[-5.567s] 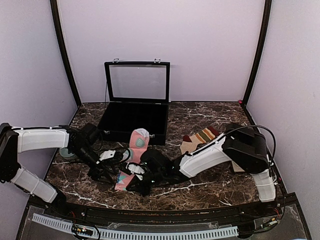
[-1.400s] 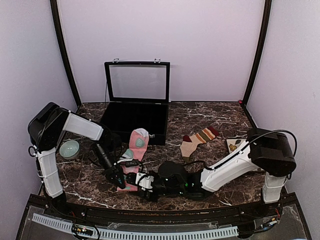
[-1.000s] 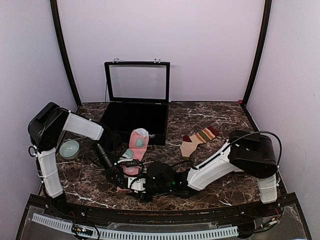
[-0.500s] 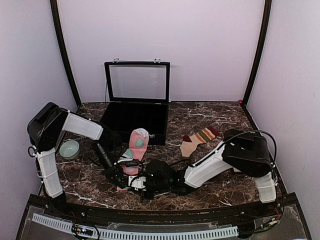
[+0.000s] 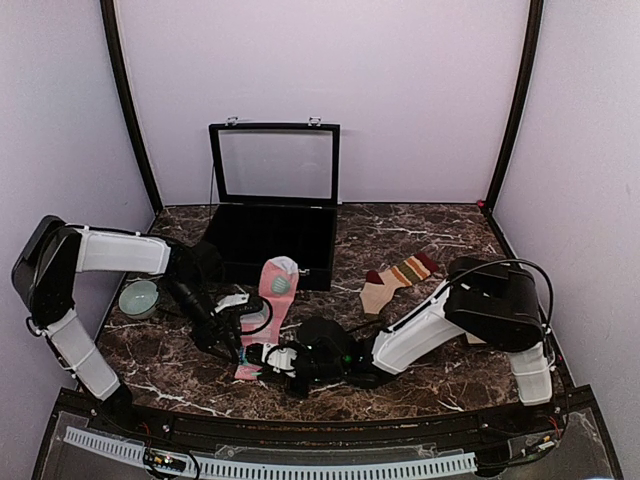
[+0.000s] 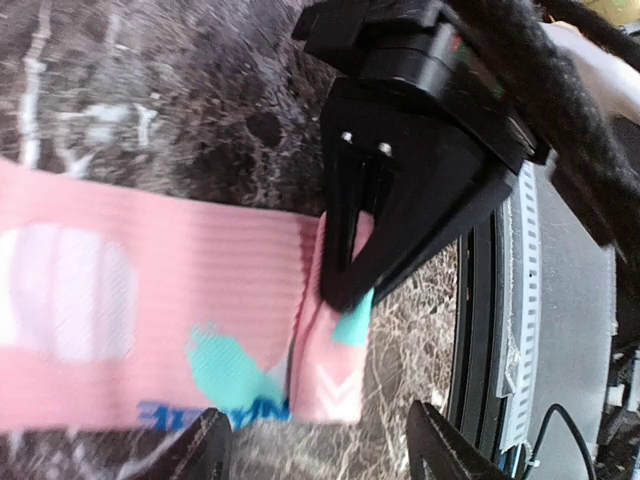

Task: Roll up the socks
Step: Roll the sock at the center of the board.

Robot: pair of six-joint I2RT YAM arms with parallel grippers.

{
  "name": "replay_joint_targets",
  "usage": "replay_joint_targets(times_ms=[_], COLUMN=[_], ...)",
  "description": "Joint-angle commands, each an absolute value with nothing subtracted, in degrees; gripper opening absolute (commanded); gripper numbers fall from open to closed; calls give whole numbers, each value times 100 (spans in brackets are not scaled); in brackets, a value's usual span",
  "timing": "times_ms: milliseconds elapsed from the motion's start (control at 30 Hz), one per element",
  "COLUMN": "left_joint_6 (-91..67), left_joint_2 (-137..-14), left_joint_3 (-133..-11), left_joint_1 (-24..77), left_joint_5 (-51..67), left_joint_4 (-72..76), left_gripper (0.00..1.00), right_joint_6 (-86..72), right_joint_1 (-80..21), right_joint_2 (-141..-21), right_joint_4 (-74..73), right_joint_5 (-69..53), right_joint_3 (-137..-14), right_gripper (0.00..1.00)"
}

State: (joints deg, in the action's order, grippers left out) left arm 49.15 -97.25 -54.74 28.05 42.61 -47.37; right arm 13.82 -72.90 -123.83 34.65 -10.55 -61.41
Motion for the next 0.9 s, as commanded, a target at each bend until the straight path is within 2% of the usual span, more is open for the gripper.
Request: replay_joint_targets(times_ms=[0,133,433,633,700,800,867], left_joint_6=[5122,5189,5147,5230,5215,5194,5202], left_joint_2=[-9018,-8820,-8579,-8560,-8462,-8271,-8217], left_joint_3=[-5207,-5154,-4829,-4538,-4462,-4328,-4252], left_joint_1=[2714,2714,2740,2811,2814,2839,2942], left_joint_5=[4060,4100,4531,4427,4487,4585,4549], left_joint_4=[-4631,-4602,-4286,-3983,-3868,-3650,-3520], left_gripper=[62,56,53,42,43,54,56], right_joint_6=[170,-788,-1841,-2724,-3083,-3637,-4002], right_joint_1=[-7011,-6692,-6338,-6250,-6234,-6217,-6187], right_joint_2=[-12430,-12676,-13275,-13350,-13282,-13225,-13217], right_joint_4=[3026,2333,691,730,1059,1590,2005], right_joint_5=[-1649,-2353,-3383,-3644,-3773,-3901,-3954], right_joint_3=[-5852,-6347,-7526,-7418,-7247,-6963,-6788], right_gripper=[0,0,0,0,0,0,0])
